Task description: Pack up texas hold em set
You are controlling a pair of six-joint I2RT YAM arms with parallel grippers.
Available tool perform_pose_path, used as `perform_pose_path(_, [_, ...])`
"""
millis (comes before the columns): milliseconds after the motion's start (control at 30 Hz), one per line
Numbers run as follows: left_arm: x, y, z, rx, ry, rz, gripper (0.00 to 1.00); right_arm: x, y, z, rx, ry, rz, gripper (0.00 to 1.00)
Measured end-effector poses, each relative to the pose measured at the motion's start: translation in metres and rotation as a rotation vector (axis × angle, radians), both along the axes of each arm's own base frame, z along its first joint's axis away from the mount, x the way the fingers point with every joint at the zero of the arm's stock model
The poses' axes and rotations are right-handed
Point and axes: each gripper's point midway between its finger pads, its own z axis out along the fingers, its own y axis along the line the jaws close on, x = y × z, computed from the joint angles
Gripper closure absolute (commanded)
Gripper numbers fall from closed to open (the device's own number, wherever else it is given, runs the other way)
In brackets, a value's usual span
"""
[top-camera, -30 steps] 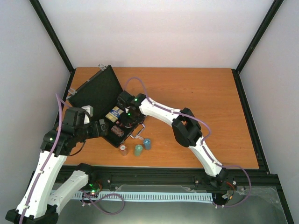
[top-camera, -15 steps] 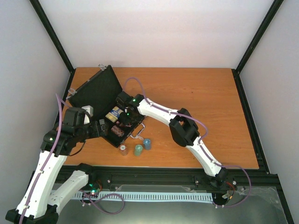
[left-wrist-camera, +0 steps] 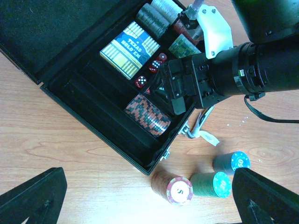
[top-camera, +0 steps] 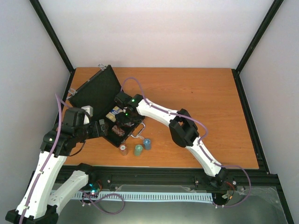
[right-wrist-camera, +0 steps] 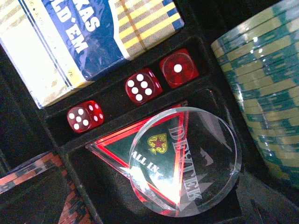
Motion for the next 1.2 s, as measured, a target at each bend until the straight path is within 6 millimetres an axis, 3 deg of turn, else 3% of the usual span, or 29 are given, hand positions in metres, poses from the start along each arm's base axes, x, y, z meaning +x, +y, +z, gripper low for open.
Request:
perform_pose_path(233, [0.000,0.000,0.000,0.000,0.000,0.000,0.00,0.002,-0.004,0.008,-0.008,-0.017,-0.004,0.00])
perform_pose_path(533, [0.000,0.000,0.000,0.000,-0.001,0.000,0.00,0.003,-0.011,0.058,0.055,-0.066,0.003,0.00])
perform_pose_path(667, [0.000,0.000,0.000,0.000,-0.001,0.000,0.00,0.002,-0.016,0.062,0.043,-0.084,0.002,0.00])
perform_pose_path(800, [0.000,0.000,0.000,0.000,0.000,0.000,0.00,-0.001,-0.039,0.047,-0.064,-0.103,-0.017,0.00])
perform_pose_path(967, [0.000,0.000,-0.001,0.002,0.006,0.000,0.00,-0.026,-0.086,0.030,-0.203,-0.068,-0.018,0.00])
perform_pose_path(1200, [0.002,0.000,0.004,0.004,0.009,-0.001,0.00,-0.068,-0.130,0.040,-0.251,-0.033,0.004,0.04])
